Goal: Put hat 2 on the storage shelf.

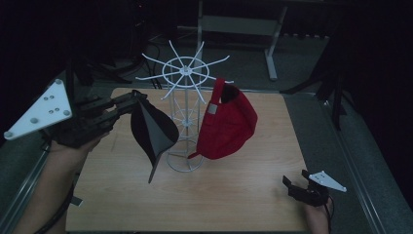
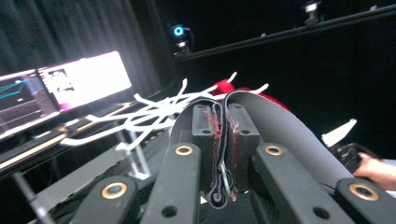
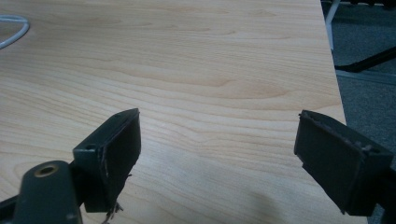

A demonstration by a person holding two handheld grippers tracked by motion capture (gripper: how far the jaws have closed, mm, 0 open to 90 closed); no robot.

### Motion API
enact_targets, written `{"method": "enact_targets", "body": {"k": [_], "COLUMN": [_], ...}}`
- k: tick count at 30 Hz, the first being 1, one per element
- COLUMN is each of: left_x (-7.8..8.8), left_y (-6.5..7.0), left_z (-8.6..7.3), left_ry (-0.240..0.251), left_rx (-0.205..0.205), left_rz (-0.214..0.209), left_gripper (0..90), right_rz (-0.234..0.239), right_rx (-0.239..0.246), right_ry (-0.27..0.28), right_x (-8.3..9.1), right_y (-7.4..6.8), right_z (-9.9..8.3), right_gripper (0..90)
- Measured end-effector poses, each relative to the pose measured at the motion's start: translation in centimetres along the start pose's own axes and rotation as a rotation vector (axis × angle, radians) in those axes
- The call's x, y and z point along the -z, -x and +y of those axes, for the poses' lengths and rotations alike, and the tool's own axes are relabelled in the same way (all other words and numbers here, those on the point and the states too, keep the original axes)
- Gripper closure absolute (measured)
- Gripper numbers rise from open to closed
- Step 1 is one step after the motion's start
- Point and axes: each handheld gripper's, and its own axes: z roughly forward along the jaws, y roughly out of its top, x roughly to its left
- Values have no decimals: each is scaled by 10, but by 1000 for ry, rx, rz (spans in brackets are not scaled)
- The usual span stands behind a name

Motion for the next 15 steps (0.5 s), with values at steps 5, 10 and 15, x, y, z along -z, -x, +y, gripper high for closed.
{"method": "enact_targets", "body": {"k": [5,10,15], "left_x": [-17,-32,-43], "left_y": [1,4,9], "left_z": [9,17,22], "left_ry": [11,1,2], "left_rx": [3,-4,4], "left_rz": [-21,-36,-64], "left_gripper": [848,847,846], "right_rz": [3,3,2], "right_rx": [0,1,0], "right_ry": [-4,-9,-12], "right_x": [0,-1,-1], "right_y": [0,-1,0], "right_z": [0,-1,-1], "right_gripper": [146,146,146]}}
